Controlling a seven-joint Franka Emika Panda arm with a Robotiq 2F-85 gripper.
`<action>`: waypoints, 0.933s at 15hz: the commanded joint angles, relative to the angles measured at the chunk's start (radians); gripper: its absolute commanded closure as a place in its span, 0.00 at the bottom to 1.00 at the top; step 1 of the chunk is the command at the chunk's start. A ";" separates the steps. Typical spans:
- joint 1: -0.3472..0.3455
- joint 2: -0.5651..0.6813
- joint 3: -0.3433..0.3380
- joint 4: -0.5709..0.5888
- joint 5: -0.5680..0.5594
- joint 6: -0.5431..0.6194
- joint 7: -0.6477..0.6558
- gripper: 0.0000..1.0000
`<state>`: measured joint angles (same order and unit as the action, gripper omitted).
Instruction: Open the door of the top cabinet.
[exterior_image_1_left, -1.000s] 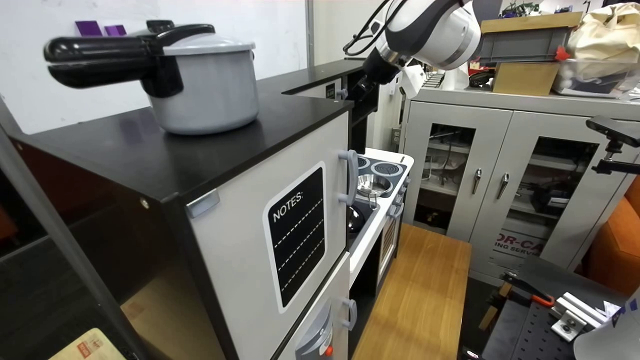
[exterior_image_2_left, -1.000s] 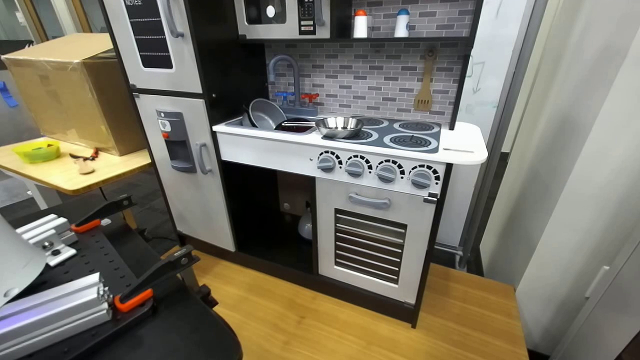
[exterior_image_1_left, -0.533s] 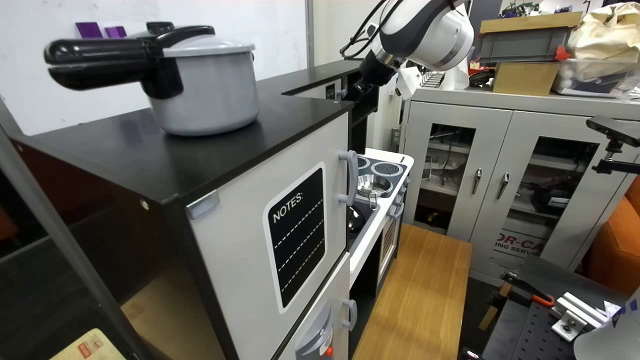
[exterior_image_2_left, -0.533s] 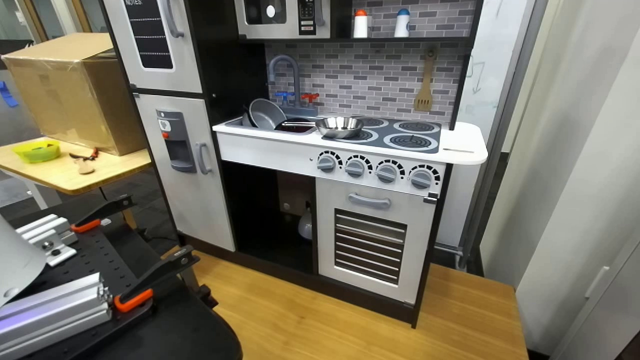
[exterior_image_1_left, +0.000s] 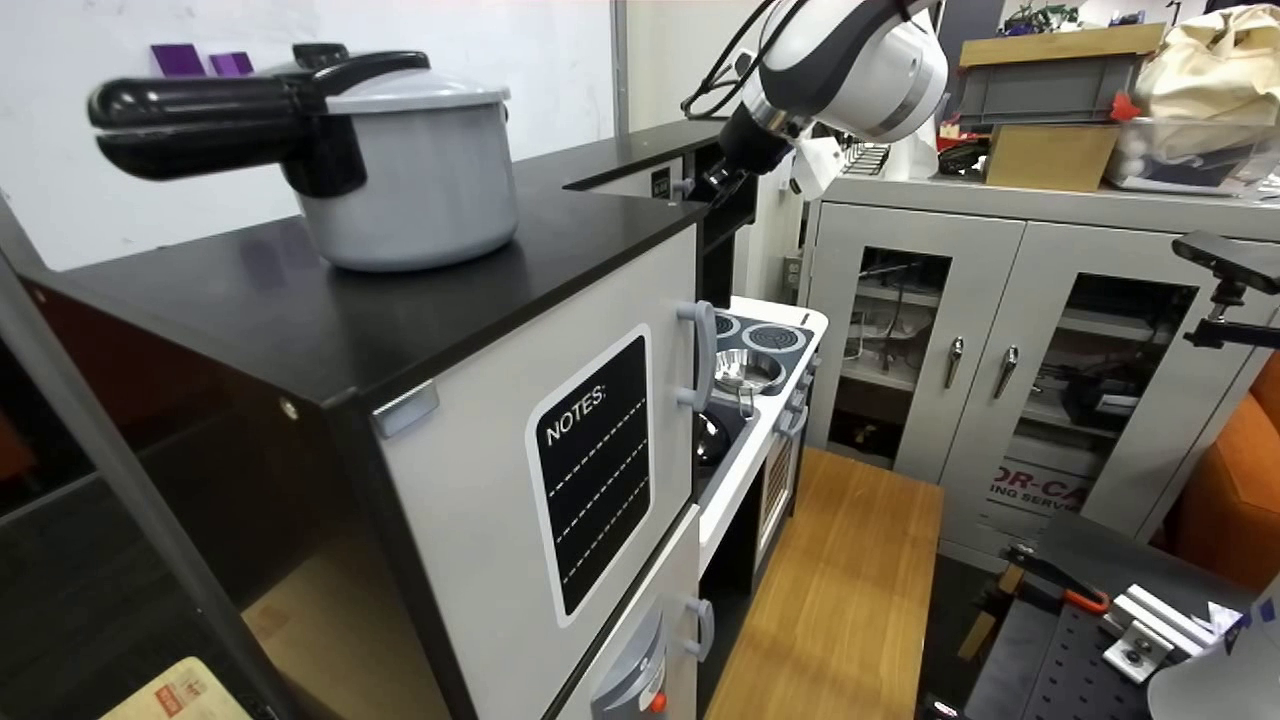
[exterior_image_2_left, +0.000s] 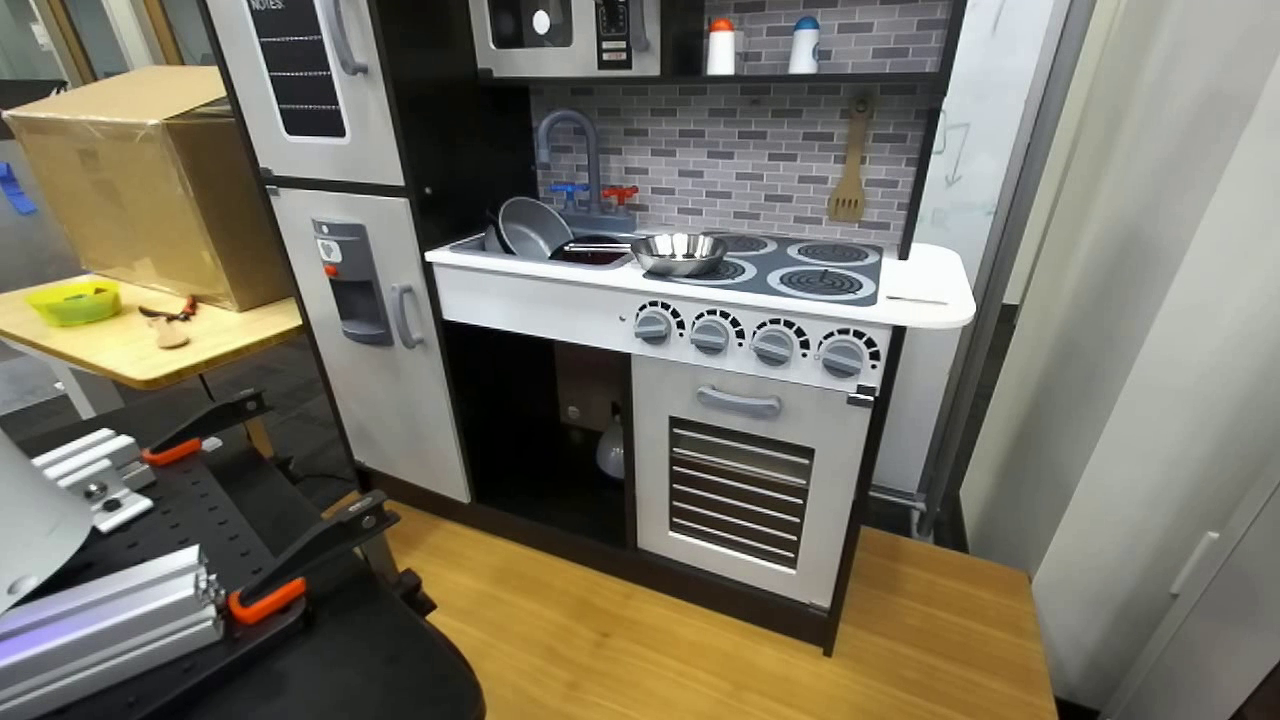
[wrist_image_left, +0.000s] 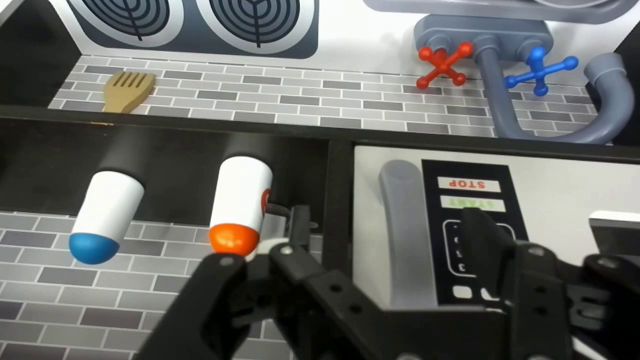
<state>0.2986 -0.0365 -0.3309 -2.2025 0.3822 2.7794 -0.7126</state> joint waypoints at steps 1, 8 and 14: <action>0.002 -0.004 0.001 0.007 0.014 -0.020 0.002 0.53; 0.005 -0.008 0.000 0.000 0.013 -0.030 0.003 0.99; 0.007 -0.095 -0.001 -0.084 0.007 -0.050 0.024 0.95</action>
<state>0.3049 -0.0669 -0.3321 -2.2286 0.3841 2.7588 -0.6803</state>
